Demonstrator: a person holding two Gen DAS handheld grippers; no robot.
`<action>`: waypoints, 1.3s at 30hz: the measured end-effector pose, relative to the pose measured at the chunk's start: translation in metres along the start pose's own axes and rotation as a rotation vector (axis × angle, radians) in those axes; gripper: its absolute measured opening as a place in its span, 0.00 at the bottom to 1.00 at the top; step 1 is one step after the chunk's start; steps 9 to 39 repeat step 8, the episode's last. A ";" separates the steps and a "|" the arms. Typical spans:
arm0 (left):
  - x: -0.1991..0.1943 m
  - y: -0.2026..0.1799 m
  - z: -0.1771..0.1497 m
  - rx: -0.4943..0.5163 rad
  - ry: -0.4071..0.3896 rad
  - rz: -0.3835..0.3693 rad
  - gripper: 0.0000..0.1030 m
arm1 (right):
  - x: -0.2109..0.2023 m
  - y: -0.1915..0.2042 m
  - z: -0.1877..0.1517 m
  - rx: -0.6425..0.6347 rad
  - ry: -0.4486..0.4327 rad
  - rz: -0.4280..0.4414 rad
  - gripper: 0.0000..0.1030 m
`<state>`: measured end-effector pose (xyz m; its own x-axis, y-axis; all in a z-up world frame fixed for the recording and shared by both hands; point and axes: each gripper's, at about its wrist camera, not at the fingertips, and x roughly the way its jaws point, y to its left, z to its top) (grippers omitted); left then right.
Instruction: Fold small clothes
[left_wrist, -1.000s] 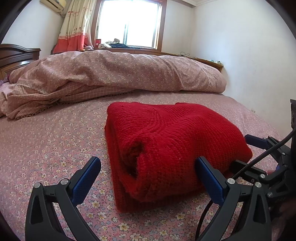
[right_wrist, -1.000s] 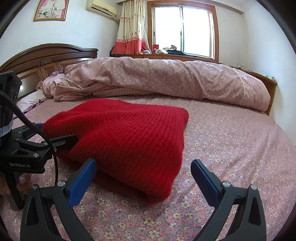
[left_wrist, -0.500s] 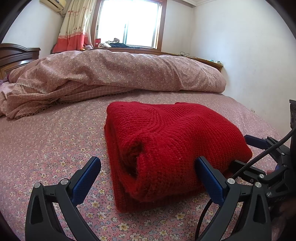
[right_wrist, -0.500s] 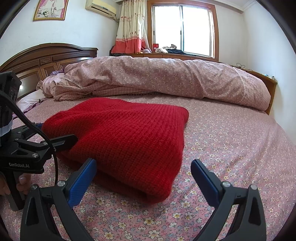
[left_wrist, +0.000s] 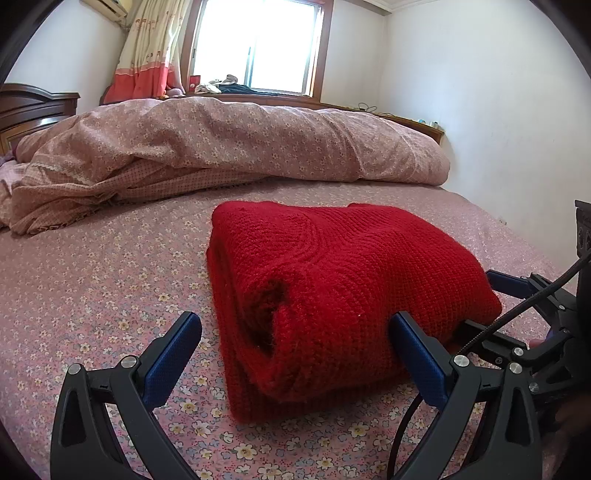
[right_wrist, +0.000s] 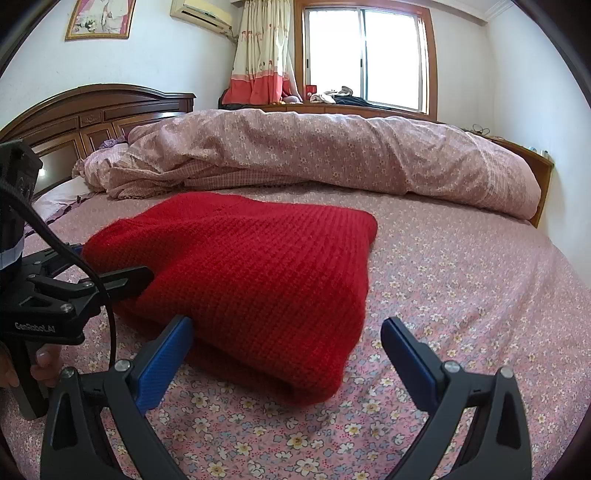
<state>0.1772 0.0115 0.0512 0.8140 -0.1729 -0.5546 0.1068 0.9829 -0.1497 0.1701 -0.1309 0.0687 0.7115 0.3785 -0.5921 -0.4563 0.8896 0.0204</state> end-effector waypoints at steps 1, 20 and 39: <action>0.000 0.000 0.000 0.000 -0.001 0.000 0.96 | 0.000 0.000 0.000 0.000 0.000 0.000 1.00; 0.000 0.001 0.000 0.000 0.000 -0.001 0.96 | 0.001 0.000 0.000 0.000 0.001 0.000 1.00; 0.000 0.001 0.000 0.000 0.000 -0.001 0.96 | 0.001 0.000 0.000 0.000 0.001 0.000 1.00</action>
